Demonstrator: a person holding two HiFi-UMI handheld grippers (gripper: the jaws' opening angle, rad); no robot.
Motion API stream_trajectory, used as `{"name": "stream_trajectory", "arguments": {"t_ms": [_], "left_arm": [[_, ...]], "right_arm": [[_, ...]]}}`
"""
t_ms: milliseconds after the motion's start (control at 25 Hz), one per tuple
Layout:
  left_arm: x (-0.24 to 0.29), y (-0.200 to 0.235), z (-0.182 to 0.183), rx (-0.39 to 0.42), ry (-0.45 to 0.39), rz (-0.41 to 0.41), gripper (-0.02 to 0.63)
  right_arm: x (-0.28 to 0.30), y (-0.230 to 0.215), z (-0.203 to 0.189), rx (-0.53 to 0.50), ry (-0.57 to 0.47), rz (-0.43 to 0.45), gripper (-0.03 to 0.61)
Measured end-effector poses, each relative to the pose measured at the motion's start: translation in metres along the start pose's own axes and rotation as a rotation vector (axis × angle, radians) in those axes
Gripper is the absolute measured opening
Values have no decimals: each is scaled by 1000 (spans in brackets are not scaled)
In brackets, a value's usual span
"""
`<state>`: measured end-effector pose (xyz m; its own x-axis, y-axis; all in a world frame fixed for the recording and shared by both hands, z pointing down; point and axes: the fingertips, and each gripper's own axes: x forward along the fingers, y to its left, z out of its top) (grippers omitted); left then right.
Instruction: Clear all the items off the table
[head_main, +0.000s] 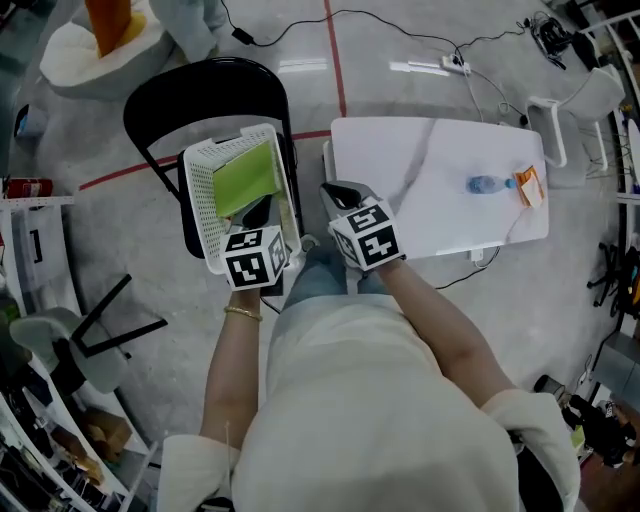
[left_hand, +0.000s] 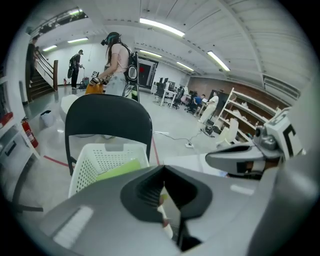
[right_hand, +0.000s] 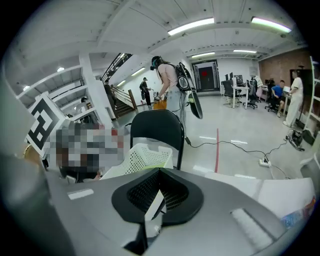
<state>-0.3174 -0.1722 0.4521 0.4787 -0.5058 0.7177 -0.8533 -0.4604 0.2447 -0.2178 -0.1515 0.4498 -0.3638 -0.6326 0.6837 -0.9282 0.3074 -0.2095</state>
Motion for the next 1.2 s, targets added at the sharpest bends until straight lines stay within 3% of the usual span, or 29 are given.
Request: {"name": "stream_trajectory", "arguments": {"t_ms": [520, 1200], "left_arm": [[26, -130, 14, 108, 10, -125, 9], [79, -282, -14, 170, 100, -210, 9]], "right_arm": [[-85, -101, -44, 143, -34, -115, -2], [-177, -228, -122, 273, -44, -233, -2]]}}
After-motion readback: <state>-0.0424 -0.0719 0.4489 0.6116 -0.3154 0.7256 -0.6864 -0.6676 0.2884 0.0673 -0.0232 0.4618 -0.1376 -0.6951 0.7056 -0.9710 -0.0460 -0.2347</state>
